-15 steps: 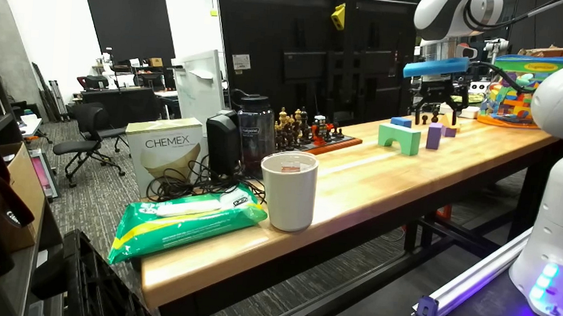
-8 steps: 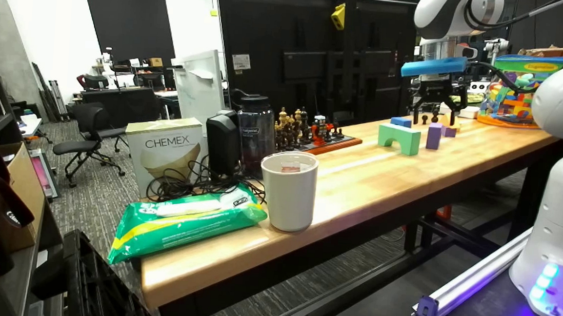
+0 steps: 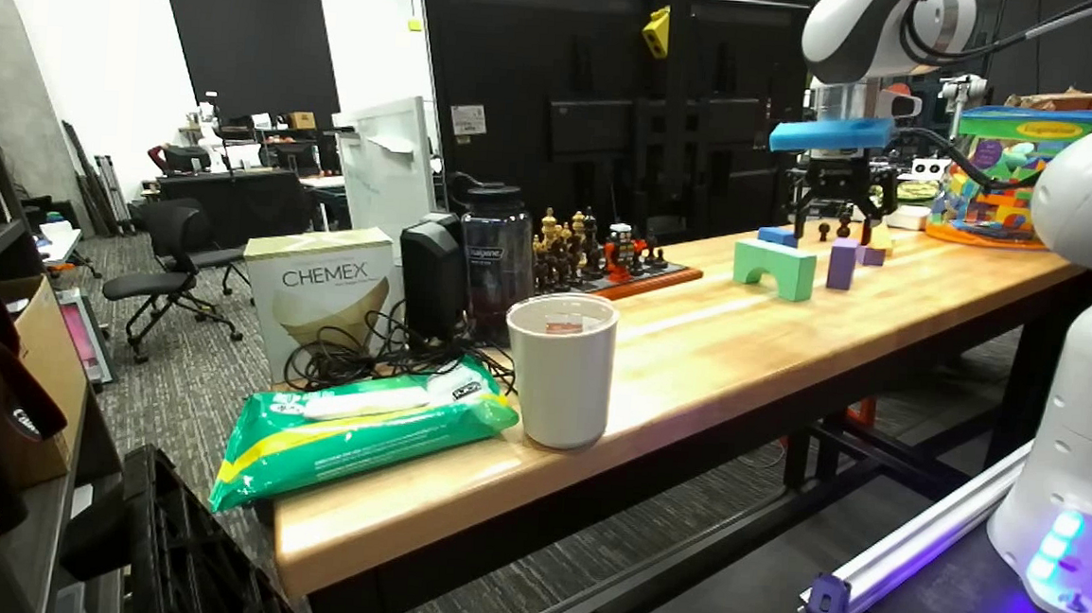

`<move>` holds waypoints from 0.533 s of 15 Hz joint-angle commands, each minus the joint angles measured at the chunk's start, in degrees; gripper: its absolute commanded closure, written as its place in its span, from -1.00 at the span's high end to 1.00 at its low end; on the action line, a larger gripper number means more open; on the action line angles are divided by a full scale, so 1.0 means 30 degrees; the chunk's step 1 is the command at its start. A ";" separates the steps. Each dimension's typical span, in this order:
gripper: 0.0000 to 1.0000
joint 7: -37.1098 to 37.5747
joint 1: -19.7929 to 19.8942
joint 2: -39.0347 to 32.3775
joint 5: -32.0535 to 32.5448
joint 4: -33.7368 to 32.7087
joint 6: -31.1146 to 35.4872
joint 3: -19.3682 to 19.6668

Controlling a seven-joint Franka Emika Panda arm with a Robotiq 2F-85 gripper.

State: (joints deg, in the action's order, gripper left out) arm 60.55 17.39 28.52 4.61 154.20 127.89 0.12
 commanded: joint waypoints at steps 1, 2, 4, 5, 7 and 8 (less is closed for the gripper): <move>1.00 0.1237 0.0447 -0.0307 0.0013 0.0142 0.0793 0.0167; 1.00 0.1489 0.0667 -0.0480 0.0112 0.0080 0.1009 0.0312; 1.00 0.1243 0.0965 -0.0782 0.0208 -0.0062 0.1427 0.0795; 1.00 0.0267 0.1005 -0.0857 0.0357 -0.0087 0.1756 0.1209; 1.00 -0.1277 0.1289 -0.1015 0.1139 -0.0227 0.2115 0.1700; 1.00 -0.2083 0.1407 -0.1079 0.1529 -0.0335 0.2129 0.1891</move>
State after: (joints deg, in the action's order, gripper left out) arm 59.64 20.42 25.96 6.33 154.20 133.39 4.24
